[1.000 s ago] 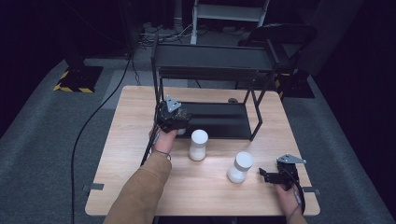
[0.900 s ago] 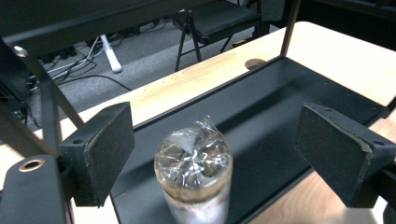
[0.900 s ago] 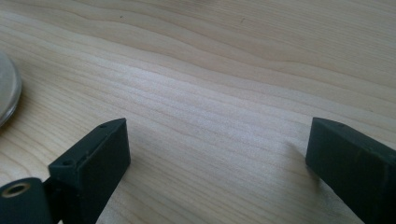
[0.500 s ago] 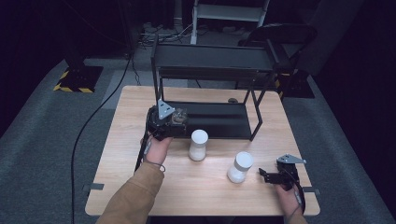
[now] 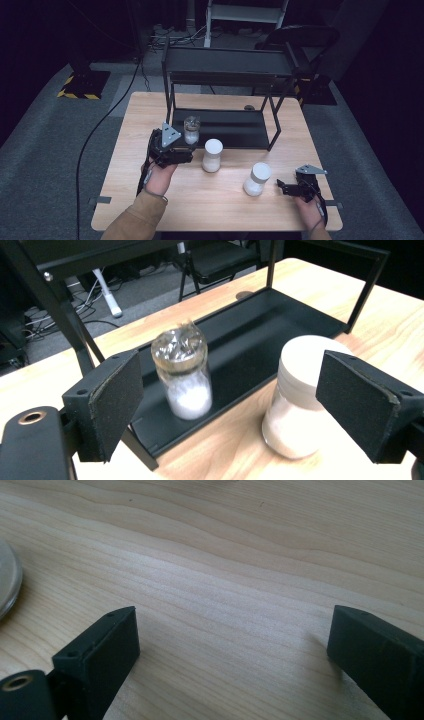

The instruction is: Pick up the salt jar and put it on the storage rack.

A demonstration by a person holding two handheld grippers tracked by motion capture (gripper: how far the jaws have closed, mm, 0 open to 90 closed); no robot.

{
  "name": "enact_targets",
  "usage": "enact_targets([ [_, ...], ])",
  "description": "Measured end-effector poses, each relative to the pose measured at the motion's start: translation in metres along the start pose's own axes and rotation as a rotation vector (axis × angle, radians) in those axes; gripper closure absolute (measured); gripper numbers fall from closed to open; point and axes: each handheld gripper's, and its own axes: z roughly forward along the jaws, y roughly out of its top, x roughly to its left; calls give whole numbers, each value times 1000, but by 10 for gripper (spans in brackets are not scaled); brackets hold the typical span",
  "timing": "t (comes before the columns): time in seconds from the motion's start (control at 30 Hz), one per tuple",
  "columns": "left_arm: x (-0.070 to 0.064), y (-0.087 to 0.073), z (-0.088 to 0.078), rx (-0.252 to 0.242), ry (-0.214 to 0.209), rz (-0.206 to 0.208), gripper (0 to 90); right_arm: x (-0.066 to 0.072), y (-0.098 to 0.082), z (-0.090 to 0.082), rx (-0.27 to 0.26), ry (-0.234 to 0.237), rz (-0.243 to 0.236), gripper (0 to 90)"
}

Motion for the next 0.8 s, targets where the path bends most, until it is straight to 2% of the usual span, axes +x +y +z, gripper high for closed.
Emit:
enact_targets([
  [0.17,-2,-12,-4,17,-3,11,112,1,0,0,-1,-3,1,60],
  [0.37,-7,-29,-8,36,15,28,111,1,-1,0,-1,-4,1,60],
  [0.67,-10,-56,-5,76,17,14,111,2,-1,0,-3,-5,3,62],
  [0.8,-12,-64,0,115,21,15,111,2,-1,0,-3,-5,3,62],
])
